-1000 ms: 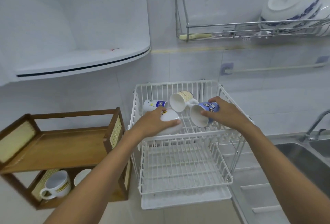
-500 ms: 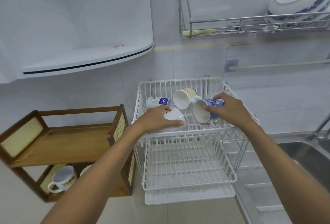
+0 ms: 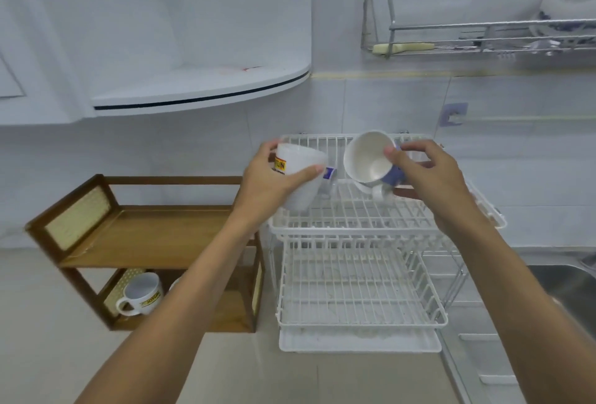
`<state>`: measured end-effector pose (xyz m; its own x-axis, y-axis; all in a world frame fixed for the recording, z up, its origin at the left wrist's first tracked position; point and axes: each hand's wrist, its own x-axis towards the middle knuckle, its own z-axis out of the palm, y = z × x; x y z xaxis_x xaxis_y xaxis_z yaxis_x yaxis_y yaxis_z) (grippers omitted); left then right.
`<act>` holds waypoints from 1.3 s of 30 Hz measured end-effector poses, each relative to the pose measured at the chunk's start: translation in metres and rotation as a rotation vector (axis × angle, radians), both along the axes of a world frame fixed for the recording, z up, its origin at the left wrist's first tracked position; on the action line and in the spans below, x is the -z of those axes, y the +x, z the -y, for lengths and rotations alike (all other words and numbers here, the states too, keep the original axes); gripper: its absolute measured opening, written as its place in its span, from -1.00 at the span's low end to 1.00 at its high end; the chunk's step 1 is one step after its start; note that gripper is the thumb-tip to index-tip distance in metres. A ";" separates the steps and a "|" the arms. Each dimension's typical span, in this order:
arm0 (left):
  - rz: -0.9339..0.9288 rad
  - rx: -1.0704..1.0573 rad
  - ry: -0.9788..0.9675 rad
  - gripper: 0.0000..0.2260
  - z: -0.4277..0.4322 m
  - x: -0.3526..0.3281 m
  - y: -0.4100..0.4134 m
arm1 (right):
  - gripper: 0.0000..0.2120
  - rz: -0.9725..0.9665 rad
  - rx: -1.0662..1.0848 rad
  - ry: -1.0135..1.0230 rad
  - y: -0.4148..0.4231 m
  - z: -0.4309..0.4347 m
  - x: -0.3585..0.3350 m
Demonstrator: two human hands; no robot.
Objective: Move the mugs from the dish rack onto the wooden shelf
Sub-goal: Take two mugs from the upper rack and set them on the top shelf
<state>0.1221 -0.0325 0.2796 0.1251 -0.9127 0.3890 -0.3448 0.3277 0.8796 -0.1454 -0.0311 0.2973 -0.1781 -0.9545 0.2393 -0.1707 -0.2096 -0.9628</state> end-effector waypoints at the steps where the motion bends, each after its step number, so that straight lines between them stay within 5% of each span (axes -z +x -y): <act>1: -0.046 -0.021 -0.012 -0.26 -0.005 -0.006 0.012 | -0.58 0.035 -0.036 0.002 0.014 -0.002 -0.005; 8: -0.061 -0.253 -0.076 -0.46 -0.044 -0.019 0.145 | -0.63 0.220 -0.366 0.064 0.147 -0.025 -0.024; 16: 0.016 -0.489 0.048 -0.18 -0.051 0.052 0.297 | -0.58 0.321 -0.633 0.249 0.309 -0.035 0.022; 27: 0.040 -0.546 0.058 -0.09 -0.002 0.120 0.365 | -0.54 0.165 -0.356 0.506 0.412 0.018 0.121; 39: 0.101 -0.648 0.024 -0.10 0.027 0.140 0.370 | -0.66 0.015 -0.202 0.477 0.440 0.042 0.128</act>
